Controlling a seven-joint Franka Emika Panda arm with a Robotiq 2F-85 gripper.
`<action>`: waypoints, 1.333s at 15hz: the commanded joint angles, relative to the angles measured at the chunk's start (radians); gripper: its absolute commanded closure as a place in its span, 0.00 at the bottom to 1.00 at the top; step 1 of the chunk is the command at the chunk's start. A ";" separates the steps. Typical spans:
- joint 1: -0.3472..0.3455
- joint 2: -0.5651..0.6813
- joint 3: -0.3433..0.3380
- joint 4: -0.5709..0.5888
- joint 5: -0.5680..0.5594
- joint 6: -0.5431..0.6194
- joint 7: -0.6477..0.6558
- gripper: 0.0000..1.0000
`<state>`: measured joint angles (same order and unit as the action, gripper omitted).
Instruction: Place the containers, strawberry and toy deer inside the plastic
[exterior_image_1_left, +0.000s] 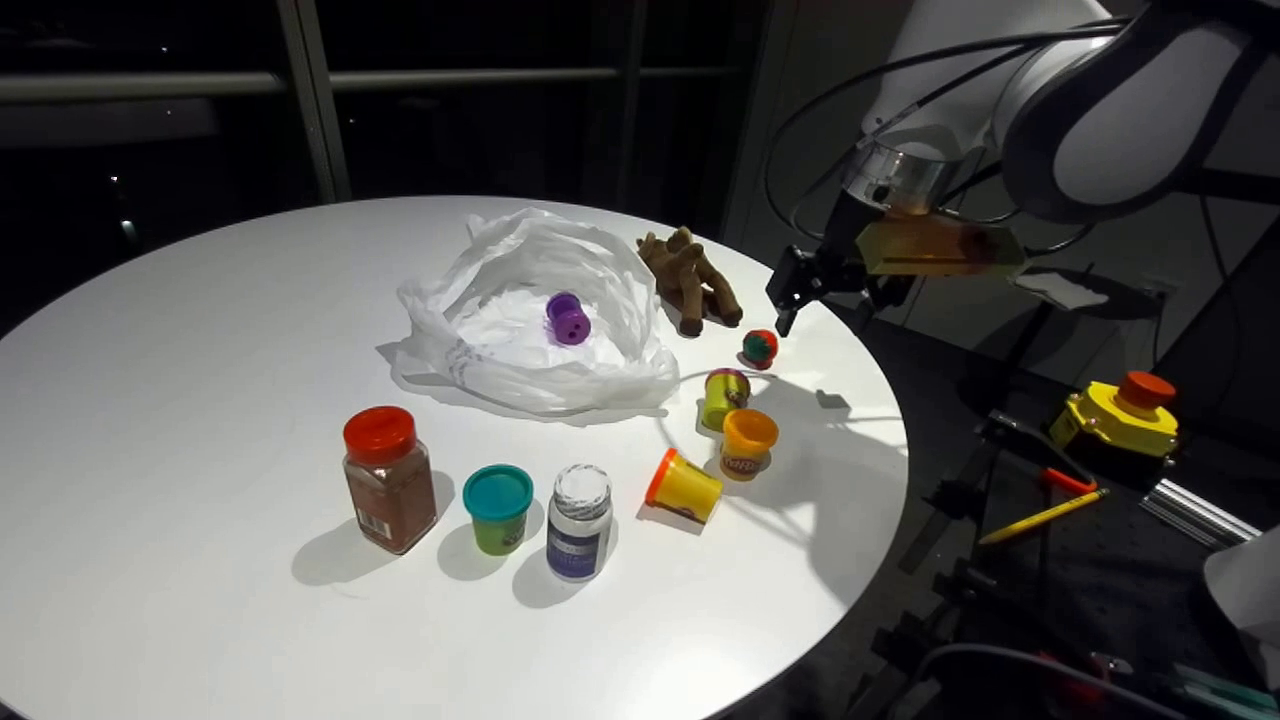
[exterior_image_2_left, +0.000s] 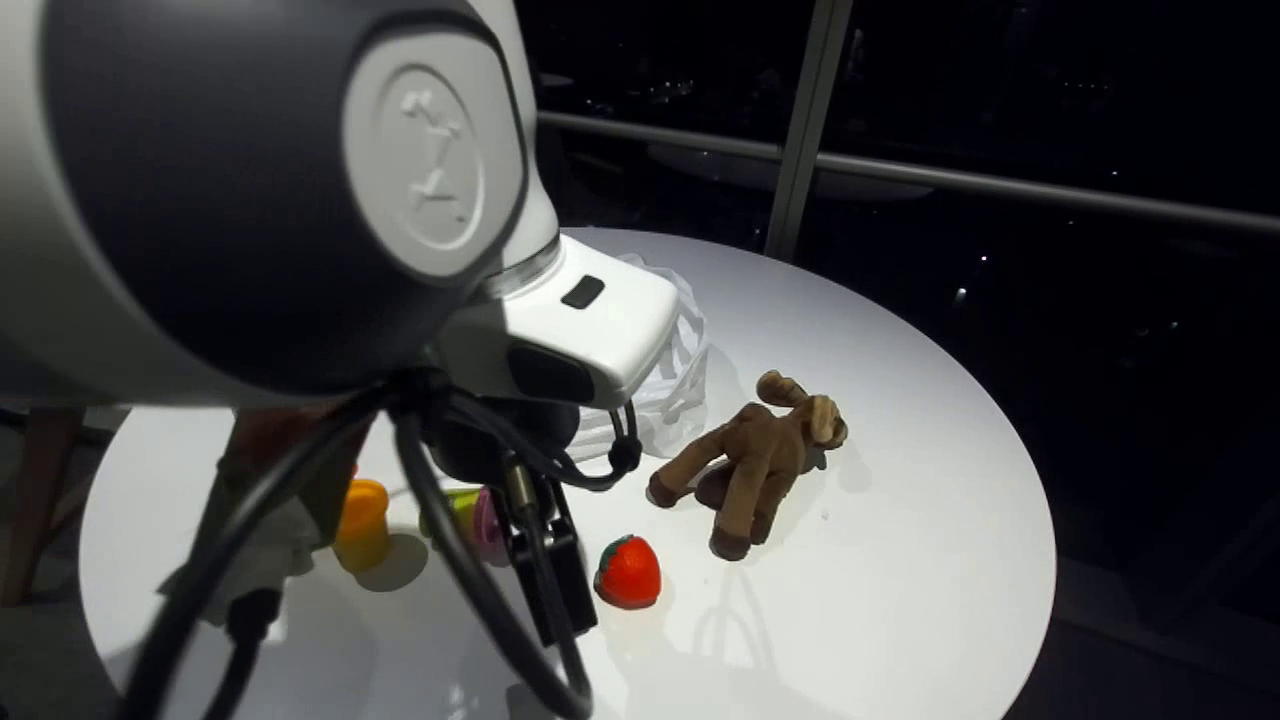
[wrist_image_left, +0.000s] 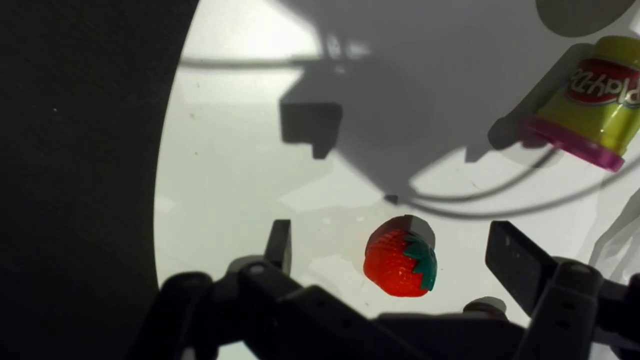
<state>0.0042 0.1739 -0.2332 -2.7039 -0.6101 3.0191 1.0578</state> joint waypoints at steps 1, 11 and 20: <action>0.040 0.105 -0.057 0.084 -0.071 0.061 0.087 0.00; 0.081 0.272 -0.086 0.186 -0.038 0.145 0.121 0.00; 0.116 0.312 -0.127 0.239 -0.042 0.148 0.142 0.76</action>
<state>0.0906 0.4622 -0.3299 -2.4854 -0.6496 3.1412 1.1763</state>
